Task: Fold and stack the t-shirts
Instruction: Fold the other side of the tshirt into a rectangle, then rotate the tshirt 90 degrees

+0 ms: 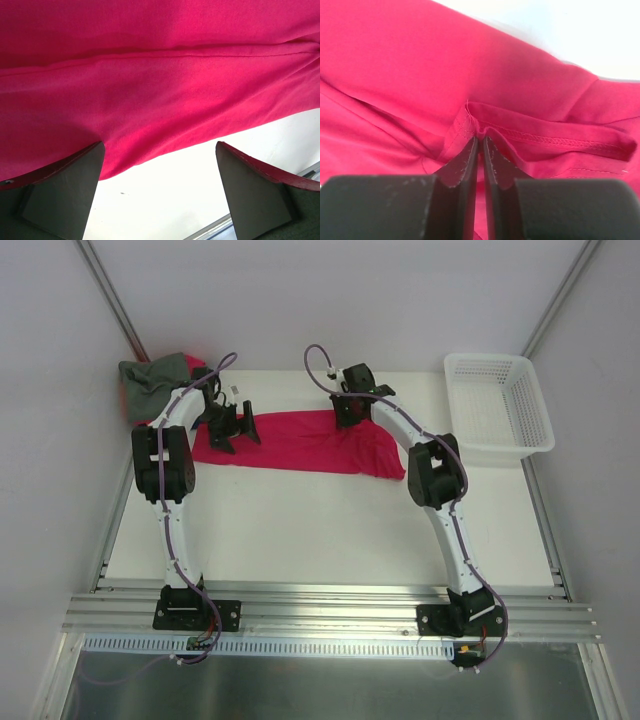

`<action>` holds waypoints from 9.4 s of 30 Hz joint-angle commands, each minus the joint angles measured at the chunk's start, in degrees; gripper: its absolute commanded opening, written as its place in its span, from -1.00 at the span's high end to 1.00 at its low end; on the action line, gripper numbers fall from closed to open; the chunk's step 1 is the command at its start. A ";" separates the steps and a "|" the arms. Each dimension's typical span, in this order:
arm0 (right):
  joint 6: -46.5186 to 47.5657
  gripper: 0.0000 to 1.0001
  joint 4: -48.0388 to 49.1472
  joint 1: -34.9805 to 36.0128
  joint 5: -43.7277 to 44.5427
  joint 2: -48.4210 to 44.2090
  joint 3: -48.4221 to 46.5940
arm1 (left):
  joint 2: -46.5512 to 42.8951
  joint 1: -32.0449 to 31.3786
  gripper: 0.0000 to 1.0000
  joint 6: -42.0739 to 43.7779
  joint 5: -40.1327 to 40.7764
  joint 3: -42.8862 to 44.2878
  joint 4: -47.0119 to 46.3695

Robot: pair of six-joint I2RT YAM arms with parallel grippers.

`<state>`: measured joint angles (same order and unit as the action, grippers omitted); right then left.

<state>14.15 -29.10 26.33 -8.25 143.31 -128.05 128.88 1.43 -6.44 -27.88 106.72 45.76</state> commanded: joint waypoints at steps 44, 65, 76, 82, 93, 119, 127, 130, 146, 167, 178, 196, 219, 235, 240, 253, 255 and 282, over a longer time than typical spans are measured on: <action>-1.40 -0.70 -6.49 -3.38 -0.95 -33.70 33.12 | -3.11 6.04 -0.88 0.11 -2.00 2.27 0.91; -10.64 -0.70 -4.47 -8.04 -11.88 -25.89 38.75 | 0.49 3.58 -0.88 0.11 -0.87 0.85 1.09; -9.41 -0.73 -5.70 -12.18 -10.29 -23.77 40.07 | 4.45 4.37 -0.89 -0.95 1.77 -0.19 1.44; -9.23 -0.75 -6.40 -12.62 -10.82 -25.70 42.88 | 1.47 5.95 -0.89 -0.95 3.18 -5.72 1.53; -8.97 -0.77 -8.69 -13.76 -10.73 -31.77 48.15 | -10.40 7.45 -0.88 -1.65 4.06 -18.56 1.88; -8.44 -0.79 -7.55 -10.60 -11.87 -31.53 31.91 | -17.35 5.43 -0.89 0.99 3.97 -6.96 1.62; -10.37 -0.79 -6.67 -8.84 -13.28 -20.00 23.55 | -8.49 3.49 -0.88 3.09 6.17 -4.86 0.91; -11.34 -0.80 -5.88 -8.31 -13.54 -17.28 21.71 | -5.84 3.05 -0.89 3.45 6.87 -3.10 0.91; -12.66 -0.84 -4.82 -8.40 -11.26 -11.91 18.37 | -16.02 3.23 -0.90 2.22 9.51 -17.32 1.09; -15.46 -0.87 -3.94 -6.38 -12.84 -20.87 16.51 | -11.55 3.49 -0.90 3.01 8.99 -6.09 1.79; -15.65 -0.88 -4.56 -5.59 -13.19 -19.38 23.28 | -11.01 3.40 -0.89 2.57 7.40 -8.63 1.88; -18.90 -0.90 -5.26 -7.52 -13.46 -6.91 12.58 | -9.61 3.23 -0.90 3.45 8.80 -15.13 2.84; -24.88 -0.90 4.75 -10.33 -15.48 6.11 -10.99 | -20.77 -12.68 -0.89 0.11 3.01 -38.51 1.62; -27.42 -0.89 7.57 -8.31 -17.24 7.69 -13.63 | -25.96 -24.37 -0.90 -0.15 2.30 -40.99 -0.14; -26.20 -0.91 7.22 -7.43 -18.20 2.52 -11.18 | -27.10 -24.72 -0.90 0.98 3.88 -34.57 0.47; -18.37 -0.95 -0.51 -5.76 -13.99 -21.03 9.46 | -21.85 -20.25 -0.95 6.62 8.99 -8.38 2.32; -18.11 -0.95 -1.22 -5.50 -12.93 -22.19 11.50 | -19.73 -17.27 -0.94 4.87 7.32 -6.88 2.32; -19.25 -0.96 -3.15 -6.37 -12.49 -8.57 10.98 | -4.87 -9.25 -0.91 2.39 2.22 -7.66 3.20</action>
<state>-4.12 -32.77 20.47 -20.40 134.10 -113.84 125.25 -8.71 -3.55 -23.86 99.37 47.53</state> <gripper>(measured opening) 0.979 0.956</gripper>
